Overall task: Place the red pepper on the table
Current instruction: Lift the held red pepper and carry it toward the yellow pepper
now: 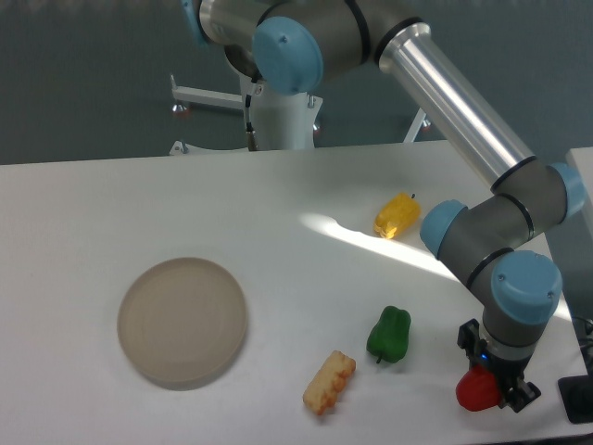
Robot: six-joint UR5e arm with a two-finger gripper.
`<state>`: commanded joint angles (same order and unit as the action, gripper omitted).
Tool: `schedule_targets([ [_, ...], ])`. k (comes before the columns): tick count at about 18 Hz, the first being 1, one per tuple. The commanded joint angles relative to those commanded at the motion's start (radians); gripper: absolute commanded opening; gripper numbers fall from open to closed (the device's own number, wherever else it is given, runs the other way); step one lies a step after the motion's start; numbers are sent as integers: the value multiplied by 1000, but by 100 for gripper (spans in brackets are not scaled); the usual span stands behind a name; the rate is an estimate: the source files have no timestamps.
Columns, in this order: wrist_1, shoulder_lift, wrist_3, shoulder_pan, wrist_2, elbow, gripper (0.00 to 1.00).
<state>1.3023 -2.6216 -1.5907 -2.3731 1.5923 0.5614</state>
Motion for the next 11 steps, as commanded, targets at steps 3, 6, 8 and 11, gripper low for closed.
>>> schedule_targets([
  [3,2,9,-2,5,2,8,61],
  [6,9,41,-2,14,0,29,61],
  [8,17,75,5,21,-2,67,61],
  [11,21,141,23,23,-8,138,61],
])
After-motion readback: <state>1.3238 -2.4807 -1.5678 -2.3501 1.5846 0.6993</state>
